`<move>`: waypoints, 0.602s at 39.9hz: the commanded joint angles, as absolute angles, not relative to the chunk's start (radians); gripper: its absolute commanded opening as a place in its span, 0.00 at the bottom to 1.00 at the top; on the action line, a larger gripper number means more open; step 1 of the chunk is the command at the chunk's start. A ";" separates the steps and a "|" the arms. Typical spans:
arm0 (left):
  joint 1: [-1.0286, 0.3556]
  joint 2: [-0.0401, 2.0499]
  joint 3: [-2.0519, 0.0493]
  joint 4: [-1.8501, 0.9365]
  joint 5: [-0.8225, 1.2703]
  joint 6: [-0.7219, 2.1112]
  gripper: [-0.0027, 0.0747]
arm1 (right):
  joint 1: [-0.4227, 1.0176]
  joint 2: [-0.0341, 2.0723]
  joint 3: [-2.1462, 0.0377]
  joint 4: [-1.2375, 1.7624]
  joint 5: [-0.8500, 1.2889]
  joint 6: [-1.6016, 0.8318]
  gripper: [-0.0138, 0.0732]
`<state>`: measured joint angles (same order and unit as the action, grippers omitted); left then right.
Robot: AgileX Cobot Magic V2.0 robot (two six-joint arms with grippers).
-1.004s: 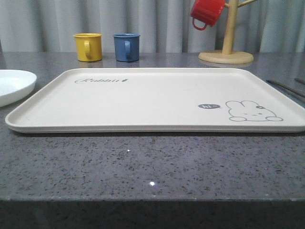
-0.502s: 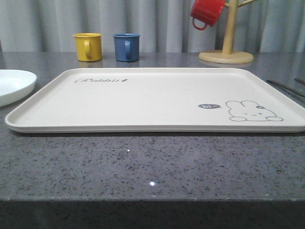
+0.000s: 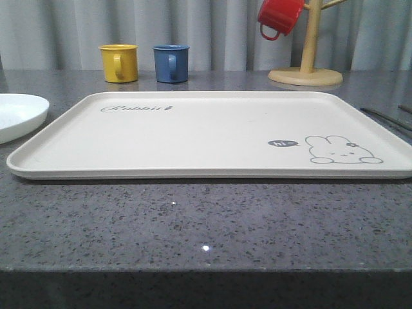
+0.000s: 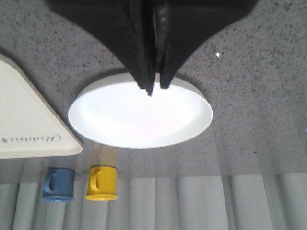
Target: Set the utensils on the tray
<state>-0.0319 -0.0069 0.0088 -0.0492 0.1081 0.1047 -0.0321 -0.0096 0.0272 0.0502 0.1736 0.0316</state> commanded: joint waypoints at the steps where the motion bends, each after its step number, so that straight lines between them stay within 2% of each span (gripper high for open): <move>1: -0.029 -0.028 0.005 -0.064 -0.073 0.099 0.01 | -0.037 -0.027 0.014 0.045 0.052 0.025 0.08; 5: -0.029 -0.028 -0.017 -0.064 -0.198 0.099 0.01 | -0.037 -0.027 -0.030 0.046 0.058 0.025 0.08; 9: -0.029 -0.024 -0.102 -0.064 -0.190 0.099 0.01 | -0.037 -0.027 -0.119 0.069 0.103 0.025 0.08; 16: -0.029 0.075 -0.326 0.036 -0.025 0.099 0.01 | -0.037 0.010 -0.348 0.113 0.296 0.025 0.08; 24: -0.029 0.283 -0.515 0.041 0.152 0.099 0.01 | -0.037 0.208 -0.544 0.123 0.412 0.025 0.08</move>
